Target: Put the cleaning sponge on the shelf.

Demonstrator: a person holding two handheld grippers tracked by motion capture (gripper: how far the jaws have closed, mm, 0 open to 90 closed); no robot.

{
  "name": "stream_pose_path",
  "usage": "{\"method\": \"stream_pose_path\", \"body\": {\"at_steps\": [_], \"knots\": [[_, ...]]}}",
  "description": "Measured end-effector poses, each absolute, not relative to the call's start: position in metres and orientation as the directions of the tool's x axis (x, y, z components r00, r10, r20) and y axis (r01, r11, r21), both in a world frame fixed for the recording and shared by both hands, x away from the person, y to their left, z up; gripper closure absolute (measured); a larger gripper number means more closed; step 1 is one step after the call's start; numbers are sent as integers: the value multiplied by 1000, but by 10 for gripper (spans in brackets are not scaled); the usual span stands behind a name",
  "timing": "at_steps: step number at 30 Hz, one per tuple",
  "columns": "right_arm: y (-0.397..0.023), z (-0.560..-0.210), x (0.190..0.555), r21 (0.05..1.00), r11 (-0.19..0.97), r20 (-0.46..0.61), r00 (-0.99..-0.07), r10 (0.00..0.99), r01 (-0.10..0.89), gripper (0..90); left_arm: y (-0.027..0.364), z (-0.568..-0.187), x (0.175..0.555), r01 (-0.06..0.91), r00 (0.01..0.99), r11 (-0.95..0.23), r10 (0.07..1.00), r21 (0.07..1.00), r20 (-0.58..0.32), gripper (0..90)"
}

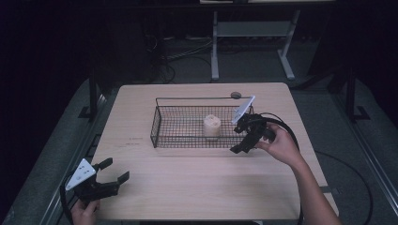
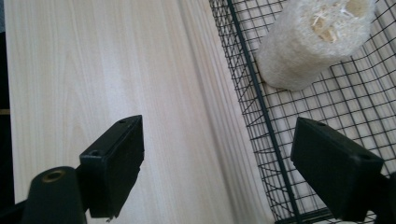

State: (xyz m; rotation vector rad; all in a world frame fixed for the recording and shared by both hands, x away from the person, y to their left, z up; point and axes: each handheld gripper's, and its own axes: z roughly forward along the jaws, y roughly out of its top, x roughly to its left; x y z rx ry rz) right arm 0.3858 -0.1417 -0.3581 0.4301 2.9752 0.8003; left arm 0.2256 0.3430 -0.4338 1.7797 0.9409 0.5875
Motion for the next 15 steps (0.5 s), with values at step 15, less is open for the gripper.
{"method": "stream_pose_path", "body": {"at_steps": [15], "knots": [[-147,-371,371,468,842,63,-961,270,268,174,343,-434,225,329,583,-207,812,921,-25,139]]}}
